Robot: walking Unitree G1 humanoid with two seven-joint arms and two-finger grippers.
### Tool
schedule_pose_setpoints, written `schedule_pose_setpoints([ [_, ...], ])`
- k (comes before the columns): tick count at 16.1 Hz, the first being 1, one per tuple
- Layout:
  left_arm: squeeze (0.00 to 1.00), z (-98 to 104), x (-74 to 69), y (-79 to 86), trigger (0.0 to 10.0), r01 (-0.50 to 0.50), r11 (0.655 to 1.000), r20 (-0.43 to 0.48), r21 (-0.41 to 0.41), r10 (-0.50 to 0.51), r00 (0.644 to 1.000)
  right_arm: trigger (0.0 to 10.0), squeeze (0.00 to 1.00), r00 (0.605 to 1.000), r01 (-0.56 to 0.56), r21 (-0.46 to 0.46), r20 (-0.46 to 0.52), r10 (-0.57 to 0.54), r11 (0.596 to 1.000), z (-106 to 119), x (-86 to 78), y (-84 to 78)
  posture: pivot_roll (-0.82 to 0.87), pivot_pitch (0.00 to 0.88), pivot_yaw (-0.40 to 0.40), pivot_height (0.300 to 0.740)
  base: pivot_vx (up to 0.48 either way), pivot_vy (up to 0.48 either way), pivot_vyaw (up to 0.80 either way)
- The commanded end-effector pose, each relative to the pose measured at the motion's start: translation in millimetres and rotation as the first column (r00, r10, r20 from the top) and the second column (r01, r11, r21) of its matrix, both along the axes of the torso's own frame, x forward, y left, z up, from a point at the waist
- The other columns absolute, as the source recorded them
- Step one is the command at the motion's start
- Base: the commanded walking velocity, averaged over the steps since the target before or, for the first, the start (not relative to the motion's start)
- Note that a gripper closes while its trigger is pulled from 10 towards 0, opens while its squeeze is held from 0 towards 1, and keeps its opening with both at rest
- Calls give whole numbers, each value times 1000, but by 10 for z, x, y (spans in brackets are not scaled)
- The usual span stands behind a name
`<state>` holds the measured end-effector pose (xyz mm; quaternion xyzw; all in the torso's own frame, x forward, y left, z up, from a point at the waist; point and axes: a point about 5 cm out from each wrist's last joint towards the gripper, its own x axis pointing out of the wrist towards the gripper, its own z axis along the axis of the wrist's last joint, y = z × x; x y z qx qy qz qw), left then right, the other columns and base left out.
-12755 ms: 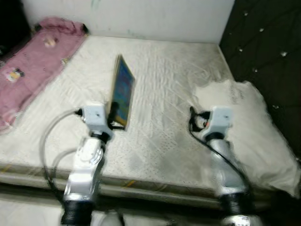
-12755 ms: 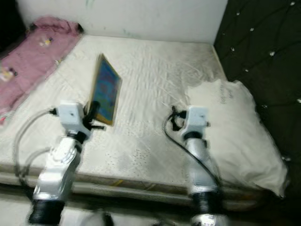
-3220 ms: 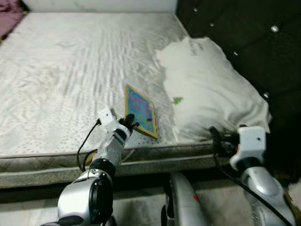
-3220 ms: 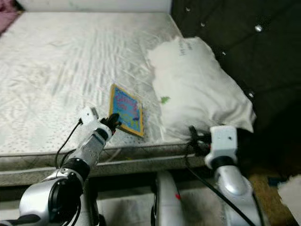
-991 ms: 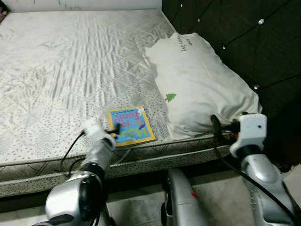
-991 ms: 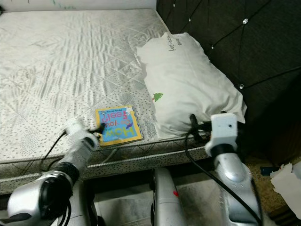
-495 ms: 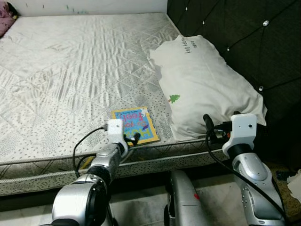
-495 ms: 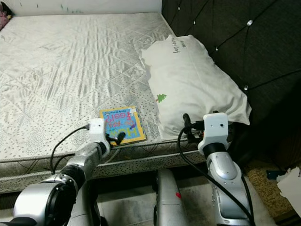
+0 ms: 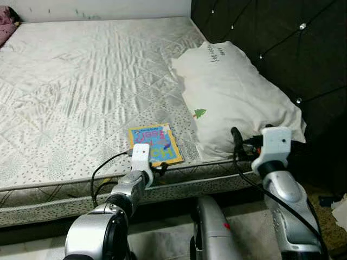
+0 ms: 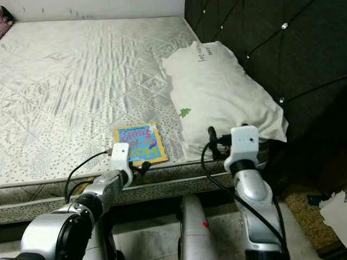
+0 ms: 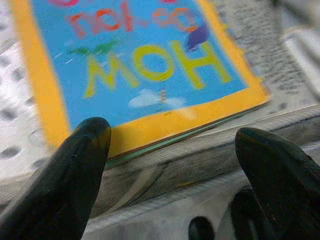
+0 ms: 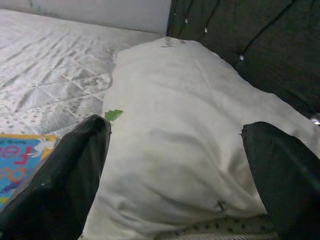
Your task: Clean up the room
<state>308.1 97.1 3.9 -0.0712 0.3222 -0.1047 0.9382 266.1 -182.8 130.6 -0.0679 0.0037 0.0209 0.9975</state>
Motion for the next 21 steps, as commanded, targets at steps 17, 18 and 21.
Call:
schedule_pose_setpoints([
  [17,1000,-142,-107,578,10000,-202,975,-63,97,209,976,10000,0,1000,-24,14,-6,24,1000,-78,90,74,-149,0,-20,556,0,0,0],
  [18,1000,-139,-104,586,10000,-207,973,-58,103,214,975,10000,0,1000,-23,13,-6,23,1000,-76,93,71,-149,0,-20,556,0,0,0],
  [21,0,-9,18,640,10000,-245,963,19,114,245,969,10000,0,1000,-20,7,-7,20,1000,-74,102,66,-150,0,-24,556,0,0,0],
])
